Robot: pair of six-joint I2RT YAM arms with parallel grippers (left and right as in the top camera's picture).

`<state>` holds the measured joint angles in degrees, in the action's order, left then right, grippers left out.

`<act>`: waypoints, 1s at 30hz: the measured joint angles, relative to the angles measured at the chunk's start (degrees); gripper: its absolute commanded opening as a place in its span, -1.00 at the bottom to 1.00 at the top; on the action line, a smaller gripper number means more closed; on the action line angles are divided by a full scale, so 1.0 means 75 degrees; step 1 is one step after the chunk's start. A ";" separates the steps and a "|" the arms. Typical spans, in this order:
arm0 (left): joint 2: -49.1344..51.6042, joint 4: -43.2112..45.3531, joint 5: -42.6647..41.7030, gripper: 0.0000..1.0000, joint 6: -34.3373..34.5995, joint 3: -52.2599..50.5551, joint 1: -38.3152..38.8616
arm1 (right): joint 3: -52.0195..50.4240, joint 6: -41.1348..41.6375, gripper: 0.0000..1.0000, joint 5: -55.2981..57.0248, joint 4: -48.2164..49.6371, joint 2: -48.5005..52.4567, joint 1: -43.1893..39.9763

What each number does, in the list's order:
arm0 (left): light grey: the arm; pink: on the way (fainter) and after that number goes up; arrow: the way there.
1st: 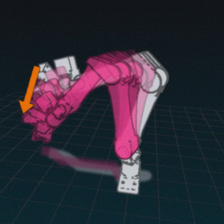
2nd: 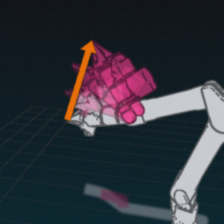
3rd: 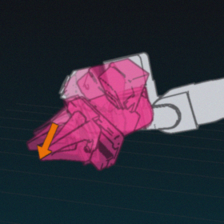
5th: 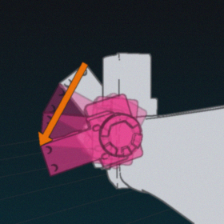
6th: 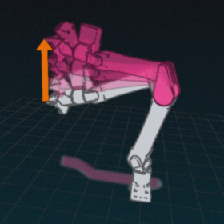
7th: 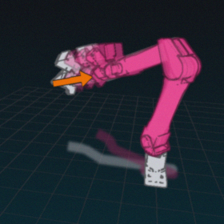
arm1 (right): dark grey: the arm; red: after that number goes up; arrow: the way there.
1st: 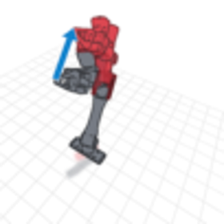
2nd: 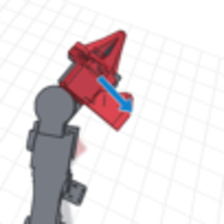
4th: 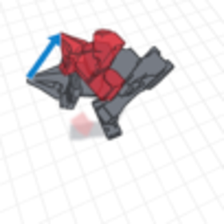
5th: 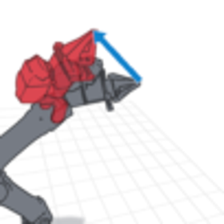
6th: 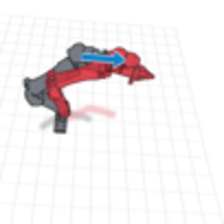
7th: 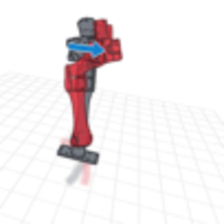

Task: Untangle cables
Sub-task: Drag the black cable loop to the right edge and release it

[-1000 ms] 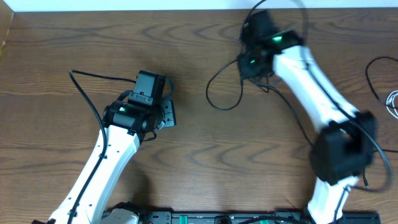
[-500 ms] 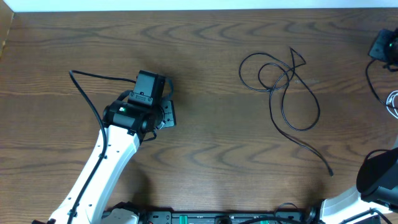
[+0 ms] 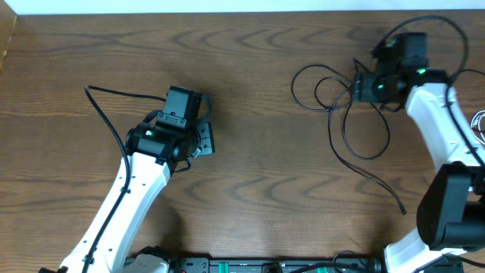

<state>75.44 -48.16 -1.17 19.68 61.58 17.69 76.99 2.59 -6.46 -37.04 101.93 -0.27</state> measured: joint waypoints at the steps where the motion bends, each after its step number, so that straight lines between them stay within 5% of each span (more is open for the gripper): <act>1: 0.0000 -0.0012 0.0000 0.15 0.0000 0.0000 0.0000 | -0.0137 0.0015 0.51 0.0189 0.0125 0.0000 0.0163; 5: 0.0000 -0.0003 0.0000 0.15 0.0000 0.0000 0.0000 | -0.0085 0.0184 0.59 0.0635 0.0251 0.0090 0.0673; 10: 0.0000 -0.0006 0.0000 0.15 0.0003 0.0000 0.0000 | 0.2043 0.0449 0.62 0.0866 -0.1897 0.1393 0.0746; 18: 0.0000 -0.0067 0.0000 0.15 0.0000 0.0000 0.0000 | 0.2669 0.1265 0.69 0.1005 -0.1524 0.3144 0.0749; 19: 0.0000 -0.0064 0.0000 0.15 0.0000 0.0000 0.0000 | 0.2669 0.1352 0.66 0.1000 -0.1393 0.3226 0.0749; 22: 0.0000 -0.0067 0.0000 0.15 0.0000 0.0000 0.0000 | 0.2672 0.1533 0.16 0.0874 -0.1271 0.3238 0.0749; 30: 0.0000 -0.0076 0.0000 0.15 0.0000 0.0000 0.0000 | 0.2407 0.2512 0.16 0.0801 -0.1909 0.3238 0.0749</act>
<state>75.44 -48.73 -1.17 19.68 61.58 17.69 95.04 21.43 -0.45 -51.35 126.21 5.34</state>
